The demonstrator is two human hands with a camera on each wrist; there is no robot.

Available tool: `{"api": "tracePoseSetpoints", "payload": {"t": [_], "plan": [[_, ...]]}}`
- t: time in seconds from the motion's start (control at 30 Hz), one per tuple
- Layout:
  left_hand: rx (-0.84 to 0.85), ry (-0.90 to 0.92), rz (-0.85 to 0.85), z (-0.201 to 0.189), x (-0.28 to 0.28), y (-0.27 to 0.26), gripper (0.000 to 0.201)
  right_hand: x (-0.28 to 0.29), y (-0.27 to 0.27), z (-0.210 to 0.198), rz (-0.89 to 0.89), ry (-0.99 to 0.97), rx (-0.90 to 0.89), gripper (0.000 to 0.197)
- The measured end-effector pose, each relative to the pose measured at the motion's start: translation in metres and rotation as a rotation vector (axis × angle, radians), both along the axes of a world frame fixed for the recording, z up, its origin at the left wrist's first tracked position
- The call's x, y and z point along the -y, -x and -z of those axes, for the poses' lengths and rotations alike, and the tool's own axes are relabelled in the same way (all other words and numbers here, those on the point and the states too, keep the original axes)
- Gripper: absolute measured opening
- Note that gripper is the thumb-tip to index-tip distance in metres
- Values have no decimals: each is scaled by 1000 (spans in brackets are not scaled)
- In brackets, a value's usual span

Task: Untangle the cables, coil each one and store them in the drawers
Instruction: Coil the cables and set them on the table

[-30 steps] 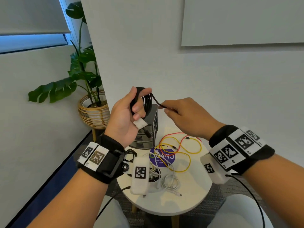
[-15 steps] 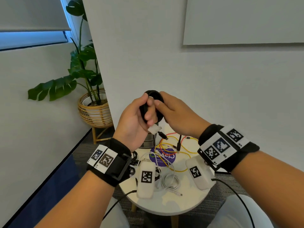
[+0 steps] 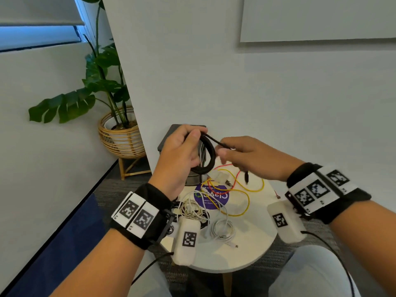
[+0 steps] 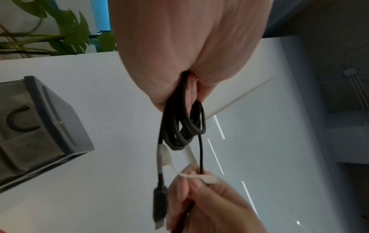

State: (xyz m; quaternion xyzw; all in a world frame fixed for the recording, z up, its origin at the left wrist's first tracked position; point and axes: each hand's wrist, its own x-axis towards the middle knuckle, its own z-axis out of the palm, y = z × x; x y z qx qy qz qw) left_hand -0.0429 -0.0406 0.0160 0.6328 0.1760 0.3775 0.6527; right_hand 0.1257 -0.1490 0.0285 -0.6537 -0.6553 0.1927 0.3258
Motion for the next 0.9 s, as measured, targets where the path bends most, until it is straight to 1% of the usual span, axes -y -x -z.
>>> {"api": "tracePoseSetpoints", "payload": {"t": [0.03,0.07,0.17,0.2,0.23,0.27,0.33,0.37,0.4,0.47,0.57,0.67,0.7,0.73,0.83,0.87,0.9], "plan": [[21,16,-6,-2,-4,1,22,4,-10,1,-8,29,17,23],[36,30,-7,-4,-7,1,22,7,-18,2,-10,41,76,26],[49,61,8,-8,-9,-2,22,8,-27,6,59,102,353,33],[56,76,17,-9,-7,-5,22,6,-25,6,99,132,381,35],[70,95,28,-10,-6,-9,22,2,-21,5,130,128,353,37],[91,116,41,-11,-5,-12,21,-2,-17,5,154,76,234,37],[120,138,59,-13,-3,-18,21,-12,-10,7,185,-87,-175,34],[118,130,63,-14,-2,-20,21,-17,-9,9,191,-154,-352,31],[105,112,64,-14,-2,-22,21,-20,-9,11,187,-205,-487,28],[76,73,65,-14,-1,-23,21,-27,-10,14,175,-259,-698,21],[66,56,65,-12,-1,-24,21,-31,-8,14,130,-240,-993,19],[48,22,68,-10,-4,-24,21,-30,-10,18,83,-179,-1242,17],[35,-1,63,-9,-5,-24,21,-29,-10,21,61,-159,-1313,20],[20,-27,55,-9,-4,-24,21,-27,-9,25,33,-137,-1376,27],[-9,-82,40,-10,0,-26,21,-22,-2,35,-54,-86,-1457,52],[-18,-96,41,-10,2,-26,21,-22,1,38,-87,-62,-1473,55],[-29,-109,43,-10,3,-27,21,-22,4,39,-112,-35,-1494,53]]}}
